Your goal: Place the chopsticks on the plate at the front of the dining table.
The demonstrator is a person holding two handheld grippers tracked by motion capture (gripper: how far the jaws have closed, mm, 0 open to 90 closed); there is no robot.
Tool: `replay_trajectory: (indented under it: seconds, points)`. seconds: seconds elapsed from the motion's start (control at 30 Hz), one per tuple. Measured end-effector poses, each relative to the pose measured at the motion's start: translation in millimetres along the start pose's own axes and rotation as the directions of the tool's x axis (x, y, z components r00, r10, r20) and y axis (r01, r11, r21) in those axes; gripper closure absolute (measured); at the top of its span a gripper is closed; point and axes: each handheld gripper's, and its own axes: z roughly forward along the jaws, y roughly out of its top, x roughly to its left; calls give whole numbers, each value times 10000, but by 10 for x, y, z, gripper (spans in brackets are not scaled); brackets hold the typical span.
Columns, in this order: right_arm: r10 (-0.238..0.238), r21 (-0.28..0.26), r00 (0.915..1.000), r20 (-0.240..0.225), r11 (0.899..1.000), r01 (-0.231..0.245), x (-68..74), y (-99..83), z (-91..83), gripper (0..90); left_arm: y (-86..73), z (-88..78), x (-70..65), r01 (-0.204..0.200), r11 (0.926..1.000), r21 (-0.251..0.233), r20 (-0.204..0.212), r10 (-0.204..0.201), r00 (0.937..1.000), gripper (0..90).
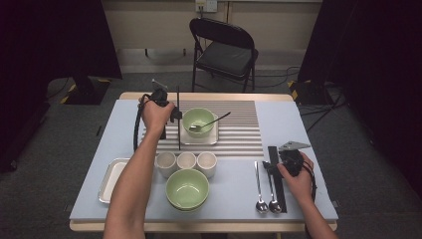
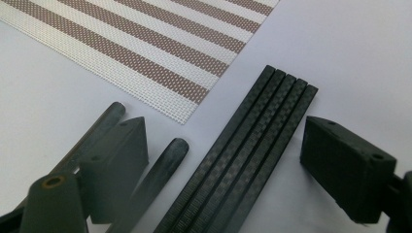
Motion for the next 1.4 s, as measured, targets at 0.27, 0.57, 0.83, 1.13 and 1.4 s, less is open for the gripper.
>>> replay_trajectory:
  seconds: [0.27,0.57,0.83,1.13,1.4]
  points:
    - [4,2,10000,-2,10000,-4,0,0,0,161,6,49,30,81,9999,-145,-47,-82,10000,861]
    - [-8,-2,10000,1,10000,8,0,0,0,161,-6,90,64,122,9998,-125,-143,-124,9998,861]
    - [0,3,10000,3,10000,0,0,0,0,161,-2,109,85,141,9998,-115,-131,-143,9998,862]
    - [4,3,10000,3,10000,-4,0,0,0,161,6,141,98,217,9998,-19,-90,-217,9997,861]
    - [-5,8,10000,-11,10000,5,-1,0,0,161,7,142,132,224,9997,-70,-174,-226,9996,861]
